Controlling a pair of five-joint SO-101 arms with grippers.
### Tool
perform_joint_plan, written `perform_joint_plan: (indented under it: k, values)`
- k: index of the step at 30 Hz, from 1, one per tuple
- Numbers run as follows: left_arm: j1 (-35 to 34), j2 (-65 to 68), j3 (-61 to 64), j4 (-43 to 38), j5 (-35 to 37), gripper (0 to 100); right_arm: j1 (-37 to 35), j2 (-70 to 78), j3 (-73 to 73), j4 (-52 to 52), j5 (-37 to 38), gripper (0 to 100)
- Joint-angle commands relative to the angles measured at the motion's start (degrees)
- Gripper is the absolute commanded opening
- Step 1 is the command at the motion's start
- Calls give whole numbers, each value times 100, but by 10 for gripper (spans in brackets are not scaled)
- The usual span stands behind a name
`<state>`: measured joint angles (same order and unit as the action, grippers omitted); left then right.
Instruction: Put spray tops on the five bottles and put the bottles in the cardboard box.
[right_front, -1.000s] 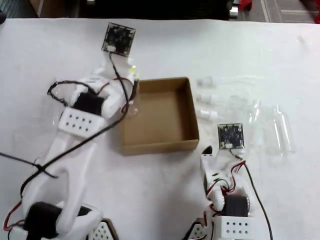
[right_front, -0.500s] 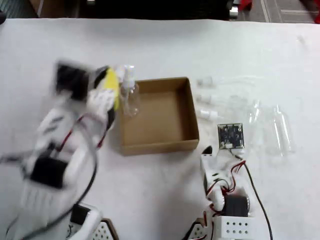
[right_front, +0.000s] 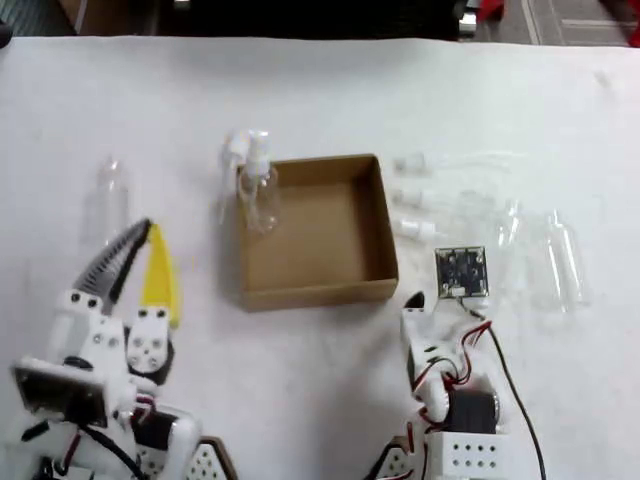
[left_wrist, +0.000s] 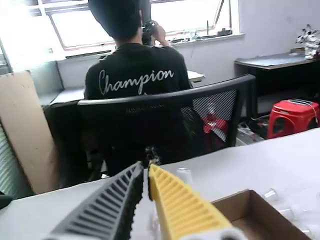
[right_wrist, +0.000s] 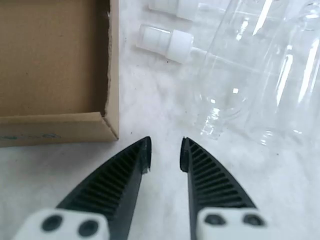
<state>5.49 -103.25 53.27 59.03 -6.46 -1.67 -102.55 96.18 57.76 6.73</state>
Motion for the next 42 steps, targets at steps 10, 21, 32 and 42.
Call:
perform_joint_plan:
  k: [10,21,32,42]
  values:
    - [-1481,576,1943,-870,571,24,1244,-57,-193,-1103,281,91]
    - [-1991,567,3138,-1670,686,24,1877,31,-1741,-92,1908,87]
    - [-690,567,3613,-1688,589,24,1763,3547,-4193,602,1890,87]
    - [-514,567,3657,-1662,141,24,1648,7934,-7736,2290,1459,93]
